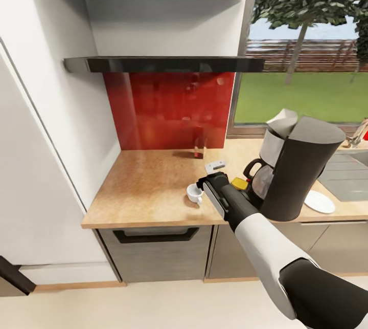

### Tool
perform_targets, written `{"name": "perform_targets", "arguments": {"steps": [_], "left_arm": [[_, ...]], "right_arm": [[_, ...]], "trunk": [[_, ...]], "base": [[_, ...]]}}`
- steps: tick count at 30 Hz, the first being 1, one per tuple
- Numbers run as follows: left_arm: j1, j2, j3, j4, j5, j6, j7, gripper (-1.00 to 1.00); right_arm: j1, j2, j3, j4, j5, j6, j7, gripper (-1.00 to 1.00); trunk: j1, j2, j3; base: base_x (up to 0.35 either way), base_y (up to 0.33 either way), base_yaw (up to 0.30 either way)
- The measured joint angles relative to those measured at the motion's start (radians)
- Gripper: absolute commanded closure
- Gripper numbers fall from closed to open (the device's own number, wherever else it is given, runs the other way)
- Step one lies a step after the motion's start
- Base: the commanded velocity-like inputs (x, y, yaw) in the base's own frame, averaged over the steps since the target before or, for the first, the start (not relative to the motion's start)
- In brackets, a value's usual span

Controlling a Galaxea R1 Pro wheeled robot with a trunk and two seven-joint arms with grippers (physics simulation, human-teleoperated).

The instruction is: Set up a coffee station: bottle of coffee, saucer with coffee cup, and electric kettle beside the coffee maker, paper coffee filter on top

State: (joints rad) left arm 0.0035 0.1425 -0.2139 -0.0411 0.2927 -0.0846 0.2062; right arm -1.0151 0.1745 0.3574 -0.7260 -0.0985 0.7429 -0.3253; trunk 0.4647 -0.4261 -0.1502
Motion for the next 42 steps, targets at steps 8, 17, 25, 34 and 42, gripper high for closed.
{"name": "perform_targets", "arguments": {"steps": [8, 17, 25, 34, 42], "left_arm": [[0.000, -0.001, 0.000, 0.000, 0.000, -0.003, 0.001, -1.00], [0.000, -0.002, 0.000, 0.000, 0.000, 0.001, 0.000, -1.00], [0.000, -0.003, 0.000, 0.001, 0.000, 0.001, 0.001, -1.00], [0.000, -0.003, 0.000, 0.001, 0.000, 0.002, 0.001, -1.00], [-0.001, -0.003, 0.000, 0.000, 0.000, 0.003, 0.001, -1.00]], "right_arm": [[-0.001, 0.000, 0.000, 0.004, 0.000, 0.000, 0.000, -1.00], [0.000, 0.000, -0.001, 0.007, 0.000, 0.000, 0.002, -1.00], [0.000, 0.000, -0.002, 0.017, 0.000, 0.000, 0.002, -1.00], [0.001, 0.000, 0.000, 0.058, 0.000, 0.000, 0.004, -1.00], [0.001, 0.000, 0.002, 0.117, -0.001, 0.000, 0.005, -1.00]], "trunk": [[0.000, 0.000, 0.000], [0.000, 0.000, 0.000], [0.000, 0.000, 0.000], [0.000, 0.000, 0.000], [0.000, 0.000, 0.000]], "base": [[0.007, 0.000, 0.000], [0.113, 0.000, 0.000], [0.024, 0.000, 0.000], [0.001, 0.000, 0.000], [0.041, 0.000, 0.000]]}}
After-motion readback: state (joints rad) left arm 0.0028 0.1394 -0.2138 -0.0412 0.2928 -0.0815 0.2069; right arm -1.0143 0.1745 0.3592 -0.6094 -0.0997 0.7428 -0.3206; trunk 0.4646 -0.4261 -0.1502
